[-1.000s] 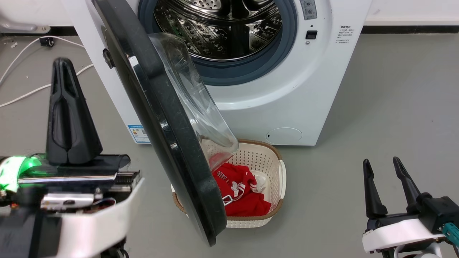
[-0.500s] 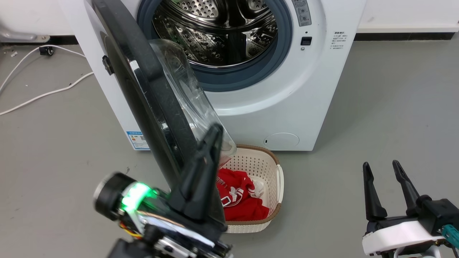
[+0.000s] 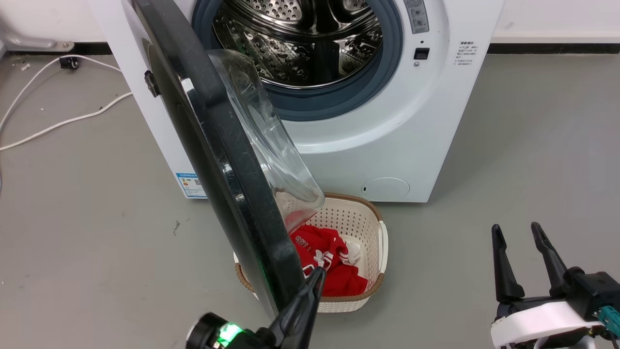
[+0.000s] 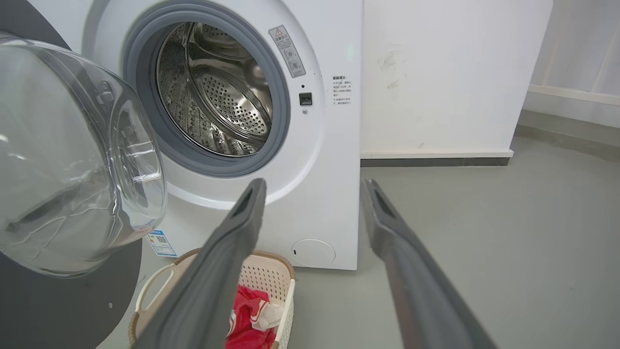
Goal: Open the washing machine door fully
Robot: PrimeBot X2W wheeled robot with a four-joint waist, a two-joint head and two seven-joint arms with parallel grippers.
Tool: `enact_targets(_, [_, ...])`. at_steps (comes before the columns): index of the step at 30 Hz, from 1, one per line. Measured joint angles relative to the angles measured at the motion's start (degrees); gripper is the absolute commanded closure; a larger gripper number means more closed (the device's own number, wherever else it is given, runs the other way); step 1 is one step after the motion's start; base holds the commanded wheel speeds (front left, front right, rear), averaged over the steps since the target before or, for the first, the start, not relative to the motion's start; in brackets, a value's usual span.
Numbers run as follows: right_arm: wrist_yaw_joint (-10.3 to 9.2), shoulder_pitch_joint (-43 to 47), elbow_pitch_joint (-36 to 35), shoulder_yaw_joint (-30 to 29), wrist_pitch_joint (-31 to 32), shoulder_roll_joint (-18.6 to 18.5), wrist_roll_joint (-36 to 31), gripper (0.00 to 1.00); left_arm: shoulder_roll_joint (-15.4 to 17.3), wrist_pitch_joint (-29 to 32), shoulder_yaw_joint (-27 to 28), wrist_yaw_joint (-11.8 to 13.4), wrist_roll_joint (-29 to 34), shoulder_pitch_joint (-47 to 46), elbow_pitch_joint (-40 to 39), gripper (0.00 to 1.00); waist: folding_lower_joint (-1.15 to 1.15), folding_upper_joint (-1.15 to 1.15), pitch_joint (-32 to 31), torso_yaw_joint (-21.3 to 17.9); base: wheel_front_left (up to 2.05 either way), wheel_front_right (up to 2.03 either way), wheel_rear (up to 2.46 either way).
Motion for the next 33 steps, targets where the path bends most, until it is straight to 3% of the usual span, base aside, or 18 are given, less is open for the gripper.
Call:
enact_targets(8, [0.0,-0.17,0.08,0.59,-0.24,0.0,0.4,0.0,-1.03,0.0,-0.87,-0.08,-2.47,-3.57,7.92,1.0,0.0,0.0,0.72,-0.04,0.0,0.0,0.0])
enact_targets(17, [0.0,-0.45,0.19,1.62,-0.6,0.0,1.53,0.0,-1.94,0.0,-1.53,0.66,-4.01,-9.1,10.36,1.0,0.0,0.0,1.77,0.05,0.0,0.0,0.0])
enact_targets(33, [0.0,-0.36,0.74,1.75,-0.77,0.0,1.93,0.0,-2.24,-0.08,1.1,7.48,-1.01,-4.53,7.58,1.0,0.0,0.0,1.11,1.76,0.0,0.0,0.0])
